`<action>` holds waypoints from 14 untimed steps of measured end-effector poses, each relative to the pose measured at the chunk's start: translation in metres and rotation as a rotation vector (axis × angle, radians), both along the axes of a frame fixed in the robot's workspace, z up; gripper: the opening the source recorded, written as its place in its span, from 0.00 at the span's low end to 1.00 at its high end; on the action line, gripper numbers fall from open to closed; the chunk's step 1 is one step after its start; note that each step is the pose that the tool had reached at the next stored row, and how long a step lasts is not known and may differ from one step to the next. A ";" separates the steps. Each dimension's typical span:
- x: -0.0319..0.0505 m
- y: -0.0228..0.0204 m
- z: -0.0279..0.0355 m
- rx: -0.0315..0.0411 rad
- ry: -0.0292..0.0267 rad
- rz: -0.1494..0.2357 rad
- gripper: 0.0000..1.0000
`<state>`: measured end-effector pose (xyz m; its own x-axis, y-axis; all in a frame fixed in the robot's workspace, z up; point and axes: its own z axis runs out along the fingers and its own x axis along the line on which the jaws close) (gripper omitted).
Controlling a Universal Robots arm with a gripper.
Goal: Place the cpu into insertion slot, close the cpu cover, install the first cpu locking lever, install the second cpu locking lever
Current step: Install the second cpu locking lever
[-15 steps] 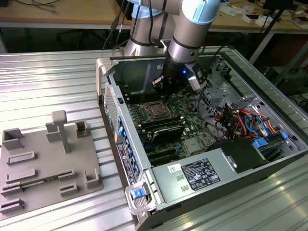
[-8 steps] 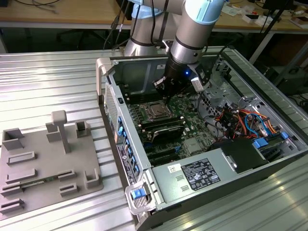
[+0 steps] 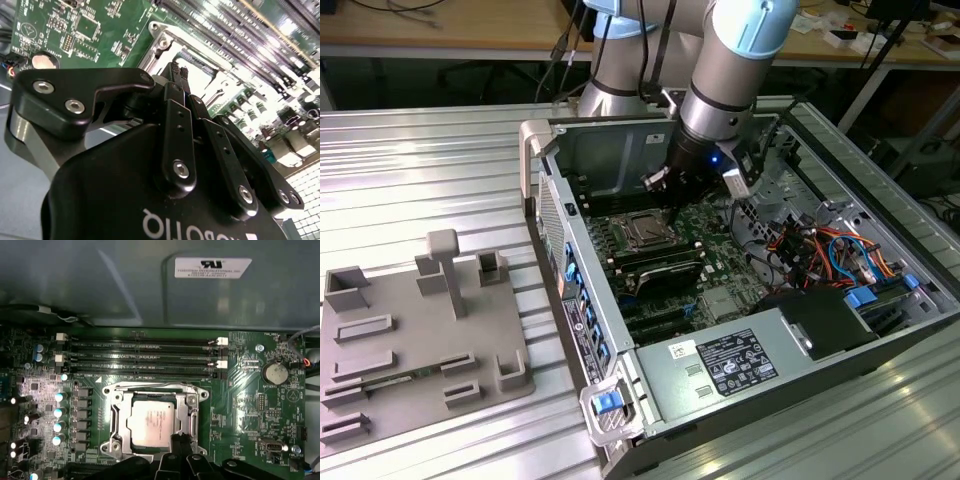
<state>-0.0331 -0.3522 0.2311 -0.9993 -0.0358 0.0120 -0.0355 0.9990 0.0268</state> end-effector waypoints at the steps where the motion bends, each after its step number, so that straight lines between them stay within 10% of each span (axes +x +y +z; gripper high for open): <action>1: 0.0000 -0.0014 0.0018 -0.0003 0.0001 0.000 0.11; 8: 0.0000 -0.0095 0.0088 -0.0001 0.0000 0.000 0.11; 14: -0.0002 -0.0261 0.0089 -0.0002 0.0000 0.000 0.11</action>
<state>-0.0333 -0.3783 0.2400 -0.9993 -0.0357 0.0120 -0.0354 0.9990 0.0266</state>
